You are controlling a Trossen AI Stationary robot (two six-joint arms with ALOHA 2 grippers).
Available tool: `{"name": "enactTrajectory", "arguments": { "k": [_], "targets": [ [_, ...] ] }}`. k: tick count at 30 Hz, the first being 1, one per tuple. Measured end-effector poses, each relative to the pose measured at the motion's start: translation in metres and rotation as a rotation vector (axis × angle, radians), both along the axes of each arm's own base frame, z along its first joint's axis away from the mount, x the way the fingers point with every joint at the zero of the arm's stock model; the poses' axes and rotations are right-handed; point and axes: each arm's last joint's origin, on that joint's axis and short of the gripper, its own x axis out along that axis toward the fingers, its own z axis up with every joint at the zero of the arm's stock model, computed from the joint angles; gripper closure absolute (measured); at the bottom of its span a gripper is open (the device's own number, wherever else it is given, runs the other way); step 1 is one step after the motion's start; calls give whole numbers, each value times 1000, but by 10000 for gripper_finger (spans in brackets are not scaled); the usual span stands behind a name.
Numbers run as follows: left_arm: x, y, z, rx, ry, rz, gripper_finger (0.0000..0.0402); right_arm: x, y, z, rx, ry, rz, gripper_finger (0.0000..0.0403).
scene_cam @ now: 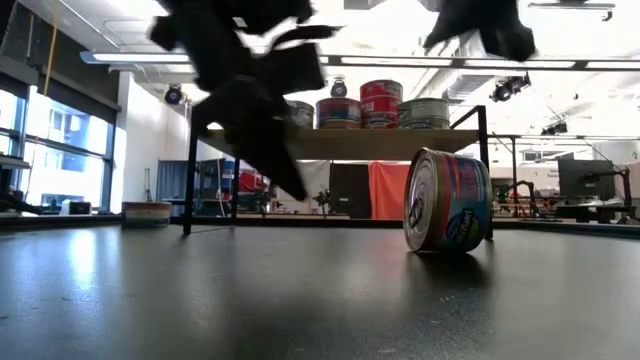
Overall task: Stack canned seafood by type on shelf
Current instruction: Stack the blue tuna can on top of the blue tuna can on the shelf
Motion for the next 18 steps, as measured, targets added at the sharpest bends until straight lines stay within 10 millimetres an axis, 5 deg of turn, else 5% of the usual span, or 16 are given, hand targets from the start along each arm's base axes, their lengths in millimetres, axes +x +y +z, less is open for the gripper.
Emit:
{"name": "enactTrajectory", "arguments": {
  "k": [11, 18],
  "targets": [
    [-97, 16, 11, -178, -207, 223, 401, 55, 11, 57, -52, -80, 300, 387],
    [-120, 17, 13, -237, -240, 267, 401, 82, -9, 42, -62, 316, 309, 255]
  ]
}}
